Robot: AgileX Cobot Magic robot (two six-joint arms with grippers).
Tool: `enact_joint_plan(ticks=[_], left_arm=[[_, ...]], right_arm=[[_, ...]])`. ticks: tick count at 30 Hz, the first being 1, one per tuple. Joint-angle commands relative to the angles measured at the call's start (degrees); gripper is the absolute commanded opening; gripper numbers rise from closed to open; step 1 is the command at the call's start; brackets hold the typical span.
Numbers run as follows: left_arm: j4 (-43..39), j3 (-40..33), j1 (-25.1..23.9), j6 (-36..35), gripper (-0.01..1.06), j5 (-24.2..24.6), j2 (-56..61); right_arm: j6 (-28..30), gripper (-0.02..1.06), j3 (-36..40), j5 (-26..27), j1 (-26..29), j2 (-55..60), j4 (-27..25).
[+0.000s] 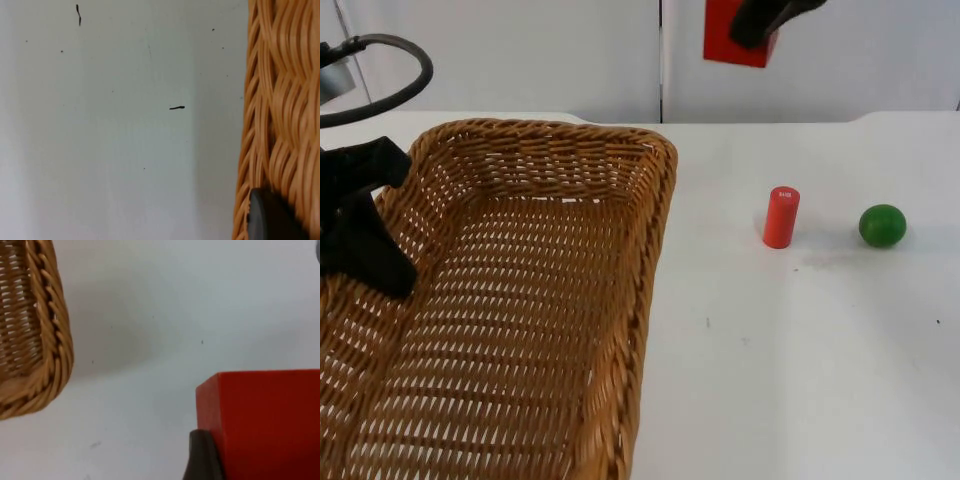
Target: Pick up the basket with the left hand and place the object to the left of the red cylinder into the basket with the right hand.
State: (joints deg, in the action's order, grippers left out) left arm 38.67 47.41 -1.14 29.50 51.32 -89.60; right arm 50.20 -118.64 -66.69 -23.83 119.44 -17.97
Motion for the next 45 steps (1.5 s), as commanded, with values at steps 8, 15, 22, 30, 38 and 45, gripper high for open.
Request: enact_joint_plan(ticks=[8, 15, 22, 30, 38, 45], left_arm=[[0.6, 0.5, -0.1, 0.2, 0.0, 0.4, 0.7], [0.5, 0.5, -0.1, 0.2, 0.0, 0.1, 0.7], [0.4, 0.5, -0.1, 0.2, 0.0, 0.3, 0.7], [0.4, 0.5, -0.1, 0.2, 0.0, 0.3, 0.7], [0.4, 0.5, -0.1, 0.2, 0.0, 0.4, 0.7], [0.4, 0.5, -0.1, 0.2, 0.0, 0.7, 0.7]], right_arm=[[-10.9, 0.0, -0.4, -2.6, -4.1, -8.4, 7.2], [-12.5, 0.0, -0.4, -3.3, -4.7, -10.3, 7.2], [-13.7, 0.0, -0.4, -3.3, -6.0, -10.2, 7.5], [-13.7, 0.0, -0.4, -3.3, -11.6, -9.5, 7.5], [-13.7, 0.0, -0.4, -3.3, -17.3, -8.8, 7.5], [-13.7, 0.0, 3.8, -2.0, -21.6, -8.7, 7.5]])
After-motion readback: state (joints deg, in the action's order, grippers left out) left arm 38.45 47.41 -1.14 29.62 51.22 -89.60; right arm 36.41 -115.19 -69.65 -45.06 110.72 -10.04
